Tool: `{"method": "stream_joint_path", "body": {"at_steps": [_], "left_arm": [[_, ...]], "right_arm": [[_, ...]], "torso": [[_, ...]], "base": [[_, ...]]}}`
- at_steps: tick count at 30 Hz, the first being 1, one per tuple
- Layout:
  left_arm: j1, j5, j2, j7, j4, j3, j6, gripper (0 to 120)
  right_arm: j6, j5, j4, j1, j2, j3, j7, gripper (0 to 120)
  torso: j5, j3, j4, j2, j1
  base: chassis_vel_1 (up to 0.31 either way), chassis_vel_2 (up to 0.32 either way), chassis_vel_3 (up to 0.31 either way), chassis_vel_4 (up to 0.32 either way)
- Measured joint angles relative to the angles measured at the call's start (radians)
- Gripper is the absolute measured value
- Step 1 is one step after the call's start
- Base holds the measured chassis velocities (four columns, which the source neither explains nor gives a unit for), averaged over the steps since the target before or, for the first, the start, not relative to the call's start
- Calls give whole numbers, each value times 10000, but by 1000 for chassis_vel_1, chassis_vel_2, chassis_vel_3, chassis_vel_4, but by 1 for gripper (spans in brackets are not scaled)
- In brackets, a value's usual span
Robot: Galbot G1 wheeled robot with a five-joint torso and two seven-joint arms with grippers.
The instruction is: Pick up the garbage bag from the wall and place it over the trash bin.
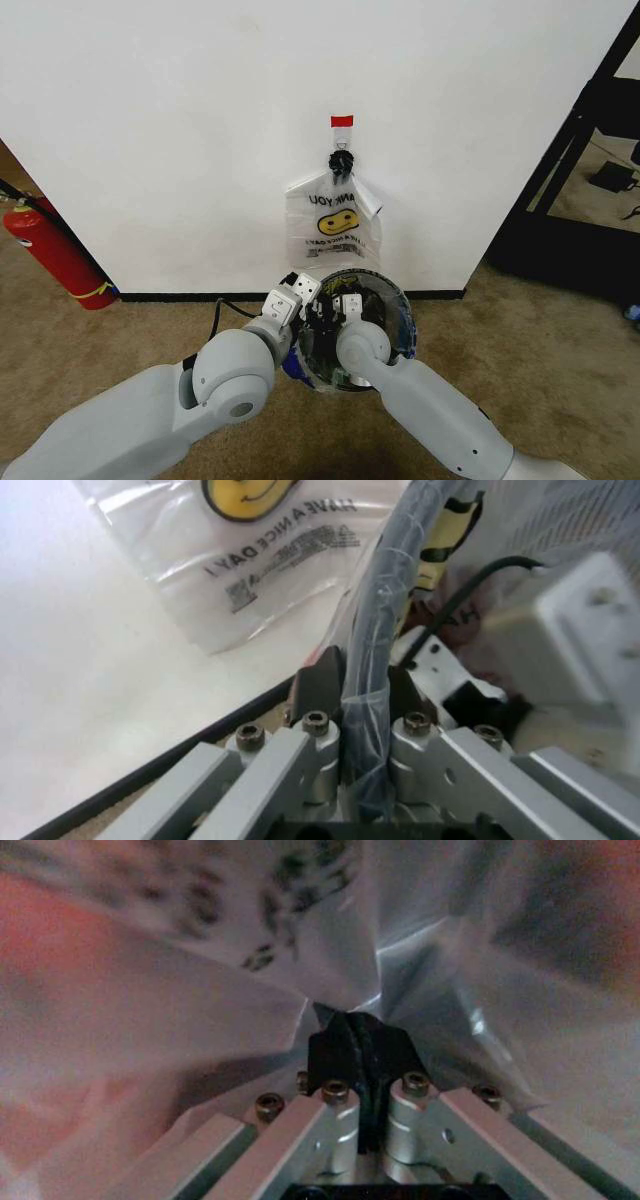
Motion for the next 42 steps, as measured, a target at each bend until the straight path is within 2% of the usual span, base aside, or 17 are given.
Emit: {"method": "stream_joint_path", "body": {"at_steps": [4, 7, 14, 15, 20, 22, 23, 25, 27, 30, 32, 34, 37, 42], "left_arm": [[11, 60, -47, 34, 623, 59, -4, 1], [-7, 85, -113, 75, 1004, 111, -4, 1], [-104, -600, -333, -40, 1730, 101, -4, 1], [-104, -600, -333, -40, 1730, 101, -4, 1], [-113, -1832, -468, -390, 2419, -438, -4, 1], [5, -2575, -419, -869, 2577, -801, -4, 1], [5, -2575, -419, -869, 2577, -801, -4, 1], [412, -3439, -233, -1452, 2488, -1566, -5, 1], [766, -4457, -108, -2123, 2382, -2326, -5, 1], [946, -5422, -86, -2615, 2346, -2810, -4, 1], [1014, -5683, -99, -2696, 2327, -2931, -4, 1], [1324, -6256, -218, -2807, 2296, -3217, -4, 1], [1749, -6519, -498, -2622, 2265, -3258, -11, 1], [1841, -6286, -888, -2342, 2312, -3043, -11, 1]], "right_arm": [[0, -34, 768, -203, -351, -7, -12, 0], [23, -109, 1369, -432, -610, 54, -81, 6], [70, -61, 3284, -1514, -1342, 1006, -532, 34], [70, -61, 3284, -1514, -1342, 1006, -532, 34], [164, -173, 4787, -2871, -2160, 2501, -1435, 54], [796, -1006, 5371, -3505, -2495, 3125, -2088, 65], [796, -1006, 5371, -3505, -2495, 3125, -2088, 65], [1445, -1885, 5717, -4013, -2721, 3653, -2818, 73], [1621, -2047, 6100, -4432, -2807, 4165, -2920, 81], [1674, -2345, 6452, -5368, -2683, 5188, -2650, 93], [1700, -2442, 6492, -5607, -2590, 5442, -2600, 95], [1726, -2618, 6573, -6418, -2149, 6400, -2497, 99], [1991, -3053, 6514, -7319, -1420, 7549, -2517, 100], [2361, -3530, 6402, -7934, -765, 8492, -2741, 100]], "torso": [[0, 0, 2, 0, 0], [1, 0, 2, 0, 0], [3, 0, 2, 0, 0], [3, 0, 2, 0, 0], [2, -1, -3, 1, 0], [0, 0, -6, 0, 0], [0, 0, -6, 0, 0], [0, 0, -6, 1, 0], [6, -1, 17, 1, -1], [-3, 0, 9, 1, 0], [0, 0, 1, 0, 0], [4, -1, -6, 1, -1], [1, 0, 1, 1, -1], [4, 0, -1, 1, 0]], "base": [[0, 0, 0, 0], [0, 0, 0, 0], [0, 0, 0, 0], [0, 0, 0, 0], [0, 0, 0, 0], [0, 0, 0, 0], [0, 0, 0, 0], [0, 0, 0, 0], [0, 0, 0, 0], [0, 0, 0, 0], [0, 0, 0, 0], [0, 0, 0, 0], [0, 0, 0, 0], [0, 0, 0, 0]]}}
